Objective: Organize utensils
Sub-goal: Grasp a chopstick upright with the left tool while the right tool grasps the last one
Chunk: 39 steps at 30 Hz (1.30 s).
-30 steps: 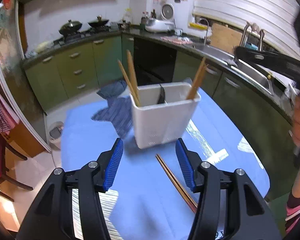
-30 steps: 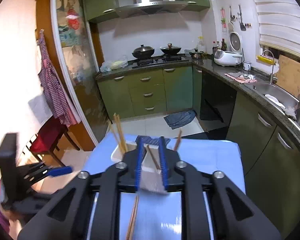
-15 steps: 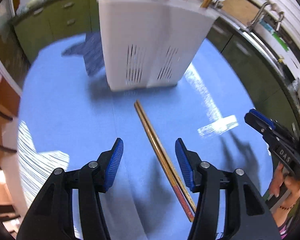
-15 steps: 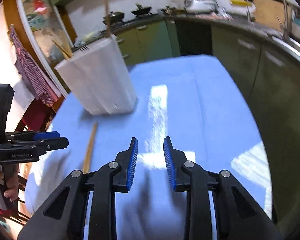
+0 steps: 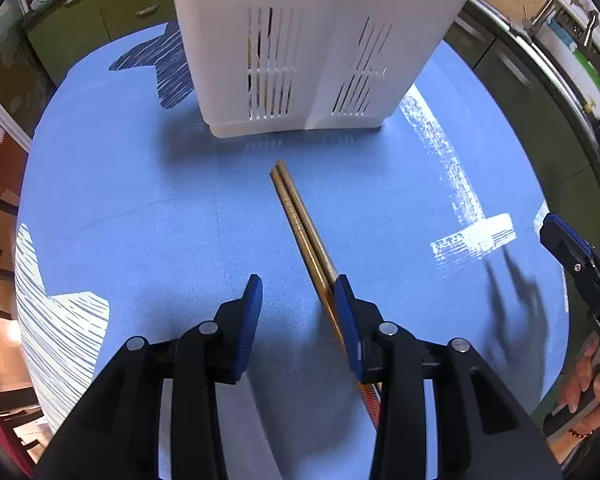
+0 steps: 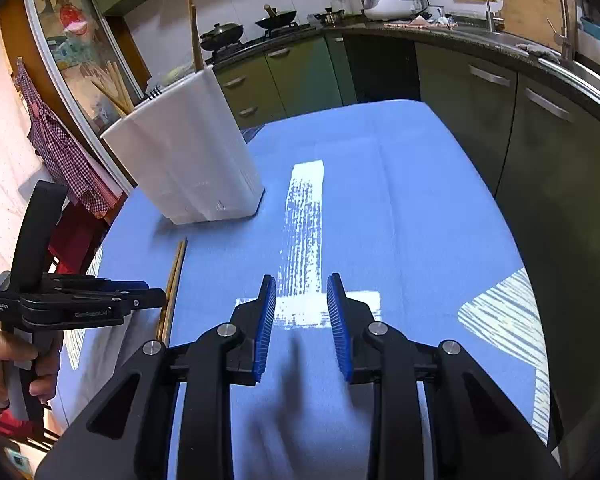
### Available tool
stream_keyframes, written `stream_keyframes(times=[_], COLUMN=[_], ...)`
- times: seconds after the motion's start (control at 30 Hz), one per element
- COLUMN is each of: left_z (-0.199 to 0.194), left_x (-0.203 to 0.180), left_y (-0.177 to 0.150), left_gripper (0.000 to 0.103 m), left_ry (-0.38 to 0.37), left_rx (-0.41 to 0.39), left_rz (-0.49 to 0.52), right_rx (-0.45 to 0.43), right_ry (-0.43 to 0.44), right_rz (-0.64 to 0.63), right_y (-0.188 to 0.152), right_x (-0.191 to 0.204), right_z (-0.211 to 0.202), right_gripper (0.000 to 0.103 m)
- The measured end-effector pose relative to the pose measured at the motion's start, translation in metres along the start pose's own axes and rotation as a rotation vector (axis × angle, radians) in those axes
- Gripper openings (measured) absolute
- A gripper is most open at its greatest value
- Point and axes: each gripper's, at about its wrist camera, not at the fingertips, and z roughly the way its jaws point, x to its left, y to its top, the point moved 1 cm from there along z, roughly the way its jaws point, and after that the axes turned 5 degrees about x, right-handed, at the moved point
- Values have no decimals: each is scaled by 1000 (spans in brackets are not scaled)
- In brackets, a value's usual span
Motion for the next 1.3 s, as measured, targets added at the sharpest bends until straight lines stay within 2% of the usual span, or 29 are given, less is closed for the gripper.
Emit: stream_keyframes(times=[0.17, 0.23, 0.27, 0.4, 0.47, 0.6, 0.8, 0.93, 1.13, 1.3], left_z=[5, 8, 8, 9, 2, -34, -88, -113, -132, -137], left_x=[-8, -11, -13, -7, -5, 6, 21, 26, 41, 42], left_y=[4, 6, 7, 9, 4, -5, -22, -37, -56, -64], left_gripper=[33, 23, 16, 6, 6, 6, 6, 6, 6, 6], left_ry=[28, 51, 61, 40, 29, 9, 10, 24, 20, 15], left_rx=[15, 17, 13, 13, -17, -132, -302, -387, -442, -459], left_rz=[8, 15, 21, 10, 5, -4, -3, 15, 32, 39], right_rx=[6, 11, 13, 18, 19, 47, 151, 202, 258, 270], right_ry=[0, 0, -2, -13, -19, 3, 10, -9, -67, -124], right_rz=[2, 2, 2, -11, -25, -72, -184, -232, -278, -312], right_y=[-1, 0, 1, 1, 2, 2, 2, 6, 13, 17], right_x=[1, 1, 2, 8, 11, 30, 86, 112, 139, 150], right_z=[1, 2, 3, 7, 11, 24, 60, 84, 115, 126], right_gripper=[27, 27, 27, 27, 27, 27, 27, 27, 27, 28])
